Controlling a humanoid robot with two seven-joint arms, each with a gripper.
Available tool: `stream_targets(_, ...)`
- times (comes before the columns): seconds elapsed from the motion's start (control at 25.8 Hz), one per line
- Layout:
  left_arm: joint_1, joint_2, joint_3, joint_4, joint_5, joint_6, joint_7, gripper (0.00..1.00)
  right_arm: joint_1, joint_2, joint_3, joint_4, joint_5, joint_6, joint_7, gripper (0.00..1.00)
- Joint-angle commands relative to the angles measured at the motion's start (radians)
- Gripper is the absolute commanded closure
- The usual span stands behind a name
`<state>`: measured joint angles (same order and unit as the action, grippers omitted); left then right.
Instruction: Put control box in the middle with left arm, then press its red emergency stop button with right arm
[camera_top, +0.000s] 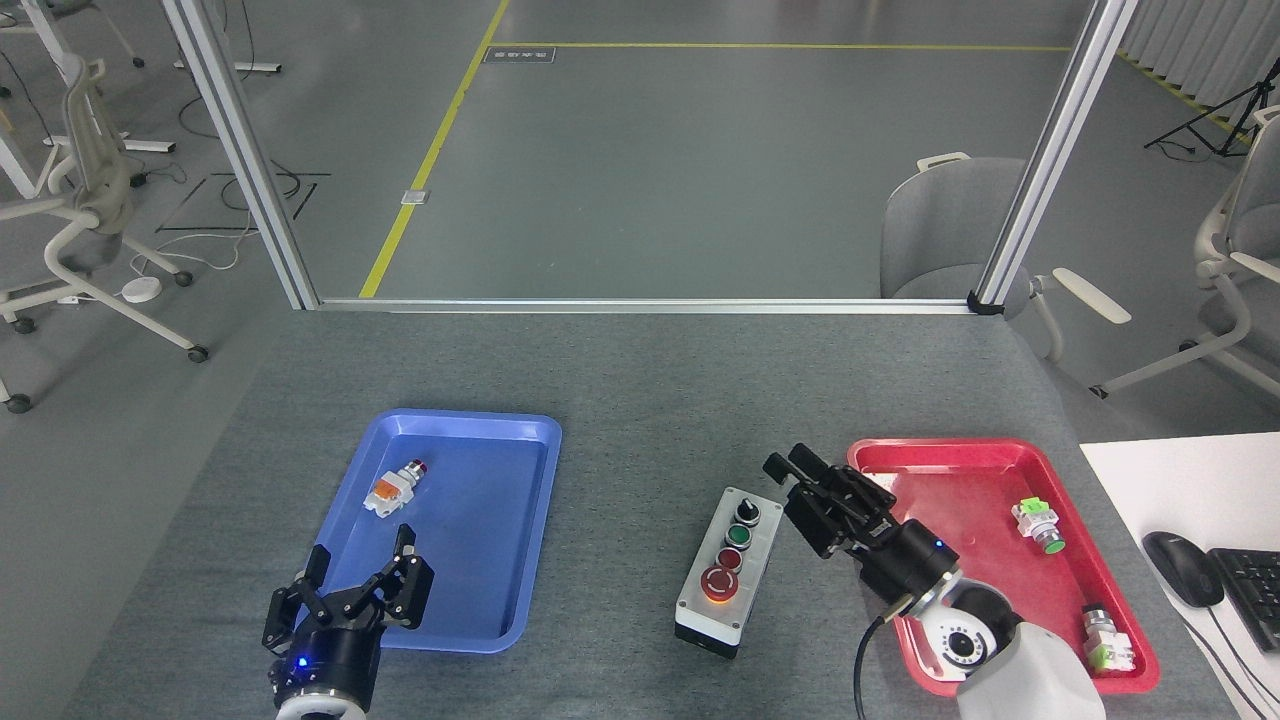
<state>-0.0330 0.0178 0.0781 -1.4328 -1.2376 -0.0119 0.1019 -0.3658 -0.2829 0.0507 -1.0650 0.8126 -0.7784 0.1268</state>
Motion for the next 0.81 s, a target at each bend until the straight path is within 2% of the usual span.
stream_targets(0.0, -0.001, -0.001, 0.000, 0.000, 0.006, -0.003, 0.006, 0.01, -0.002, -0.045, -0.061, -0.012, -0.015, 0.005, -0.004, 0.01)
stream_targets(0.12, -0.001, -0.001, 0.000, 0.002, 0.006, -0.002, 0.006, 0.01, -0.004, -0.078, -0.083, -0.012, -0.012, 0.063, -0.035, 0.01)
stream_targets(0.23, 0.002, -0.016, 0.000, -0.011, 0.015, -0.003, 0.006, 0.01, -0.002, -0.081, -0.091, -0.016, 0.013, 0.217, -0.064, 0.01)
stream_targets(0.27, 0.001, -0.024, 0.000, -0.011, 0.015, -0.003, 0.006, 0.01, -0.002, -0.081, -0.089, -0.019, 0.043, 0.278, -0.079, 0.01)
stream_targets(0.39, -0.007, -0.030, -0.032, -0.009, 0.003, -0.005, -0.002, 0.01, 0.004, -0.078, -0.094, -0.027, 0.257, 0.401, -0.157, 0.01)
stream_targets(0.47, -0.004, -0.016, -0.067, -0.009, 0.000, 0.001, -0.004, 0.01, 0.015, -0.078, -0.094, -0.030, 0.336, 0.456, -0.193, 0.01)
stream_targets(0.54, -0.001, -0.015, -0.067, -0.009, -0.003, 0.003, -0.002, 0.01, 0.037, -0.076, -0.094, -0.038, 0.343, 0.488, -0.193, 0.01)
stream_targets(0.66, 0.002, -0.004, -0.067, -0.006, -0.006, 0.004, 0.001, 0.01, 0.093, -0.078, -0.104, -0.101, 0.352, 0.490, -0.200, 0.01)
stream_targets(0.78, 0.002, 0.001, -0.067, -0.005, -0.005, 0.007, -0.001, 0.01, 0.168, -0.068, -0.160, -0.162, 0.364, 0.478, -0.216, 0.01)
